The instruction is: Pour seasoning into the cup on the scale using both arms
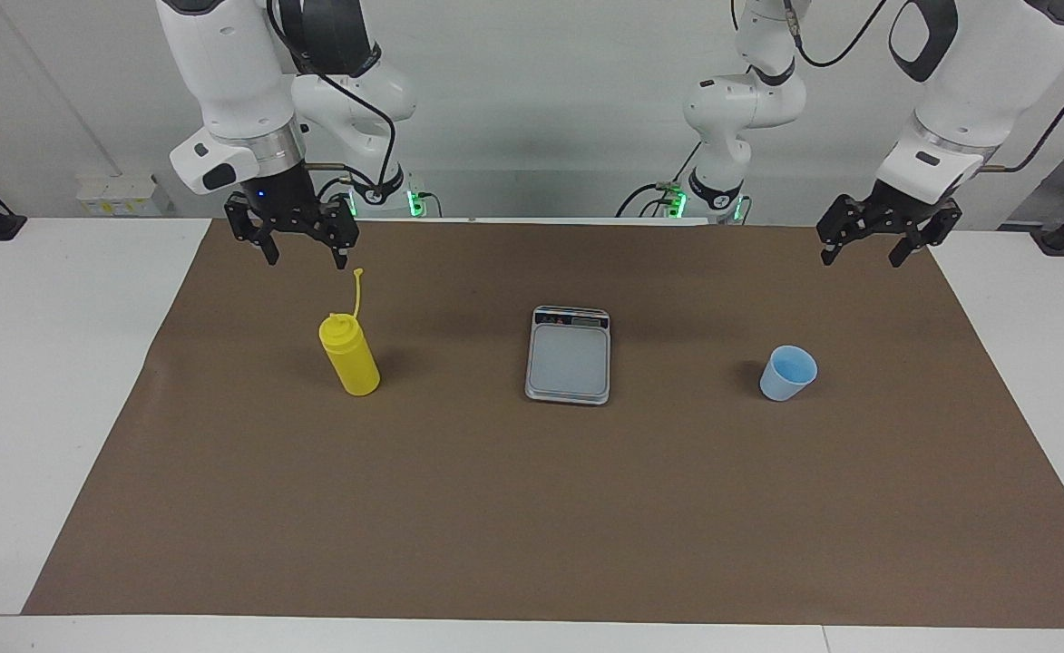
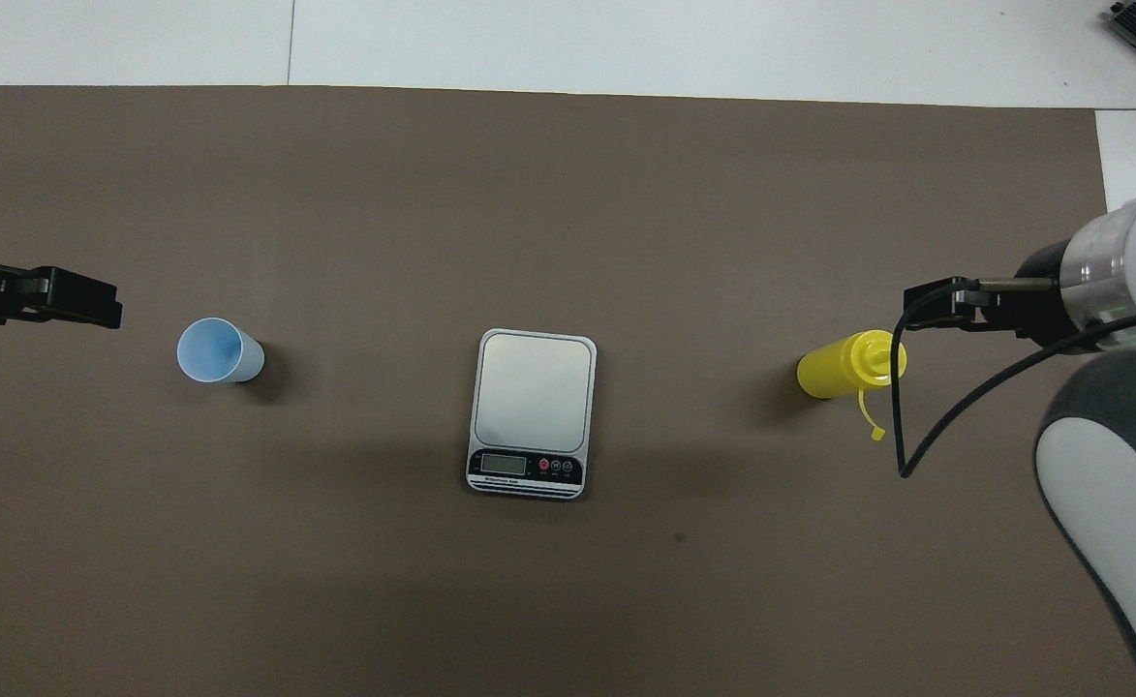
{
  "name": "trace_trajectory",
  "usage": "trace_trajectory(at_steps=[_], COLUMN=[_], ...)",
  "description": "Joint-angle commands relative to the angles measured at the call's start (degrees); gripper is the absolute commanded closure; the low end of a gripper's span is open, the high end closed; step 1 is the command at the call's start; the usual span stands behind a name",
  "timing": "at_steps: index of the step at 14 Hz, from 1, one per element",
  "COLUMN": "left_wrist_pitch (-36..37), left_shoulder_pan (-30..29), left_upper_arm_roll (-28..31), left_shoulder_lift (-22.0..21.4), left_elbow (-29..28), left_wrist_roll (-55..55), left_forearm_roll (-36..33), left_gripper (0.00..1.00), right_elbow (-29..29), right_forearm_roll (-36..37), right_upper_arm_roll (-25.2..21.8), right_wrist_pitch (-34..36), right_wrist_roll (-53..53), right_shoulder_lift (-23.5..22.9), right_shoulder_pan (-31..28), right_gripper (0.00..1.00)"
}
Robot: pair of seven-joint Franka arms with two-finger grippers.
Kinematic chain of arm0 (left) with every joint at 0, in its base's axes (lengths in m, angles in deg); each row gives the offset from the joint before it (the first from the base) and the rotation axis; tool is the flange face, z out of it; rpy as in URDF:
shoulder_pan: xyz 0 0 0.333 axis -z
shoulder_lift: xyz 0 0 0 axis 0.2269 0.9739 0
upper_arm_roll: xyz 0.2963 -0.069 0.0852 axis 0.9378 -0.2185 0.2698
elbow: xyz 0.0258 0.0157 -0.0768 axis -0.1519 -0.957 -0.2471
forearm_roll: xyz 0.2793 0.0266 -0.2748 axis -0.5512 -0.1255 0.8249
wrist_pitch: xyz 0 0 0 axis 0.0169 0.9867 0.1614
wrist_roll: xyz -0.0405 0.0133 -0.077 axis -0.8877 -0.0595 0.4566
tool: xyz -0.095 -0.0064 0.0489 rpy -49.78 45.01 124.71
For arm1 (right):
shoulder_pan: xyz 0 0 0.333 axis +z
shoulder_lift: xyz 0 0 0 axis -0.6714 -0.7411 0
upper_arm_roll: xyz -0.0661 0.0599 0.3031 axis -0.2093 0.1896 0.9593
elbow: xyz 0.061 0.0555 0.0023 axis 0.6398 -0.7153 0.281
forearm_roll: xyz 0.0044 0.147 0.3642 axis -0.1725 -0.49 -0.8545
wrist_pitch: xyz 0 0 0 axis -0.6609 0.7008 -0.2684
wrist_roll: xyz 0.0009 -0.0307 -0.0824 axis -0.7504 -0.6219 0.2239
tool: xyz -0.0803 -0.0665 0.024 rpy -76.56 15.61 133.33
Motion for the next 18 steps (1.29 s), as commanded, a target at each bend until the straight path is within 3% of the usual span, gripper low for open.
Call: trace_trajectory(at_steps=[1, 12, 14, 18], left_wrist_pitch=[-0.2, -2.2, -5.4, -17.1], left_shoulder_pan=[-0.7, -2.4, -3.1, -5.6], left_upper_arm_roll=[-0.4, -0.4, -0.1, -0.1], left_shoulder_lift=[-1.2, -1.6, -0.9, 1.3], left_elbow=[-1.3, -3.1, -5.0, -14.1], left_wrist_roll=[0.9, 2.4, 2.5, 1.9], left_forearm_roll=[0.2, 0.8, 0.8, 0.8], left_gripper=[0.0, 0.0, 0.0, 0.0], right_elbow=[-1.2, -1.3, -1.3, -1.3], right_forearm_roll=[-1.1, -1.1, -1.1, -1.1], right_upper_arm_roll=[0.2, 0.2, 0.2, 0.2], right_wrist_pitch=[-0.2, -0.2, -0.2, -0.2], right_wrist_roll=[-1.6, -1.6, -1.6, -1.6], right_shoulder_lift=[1.3, 1.3, 1.3, 1.3], right_shoulder_pan=[-0.8, -0.8, -0.8, -0.8], right_gripper=[0.0, 0.0, 0.0, 0.0])
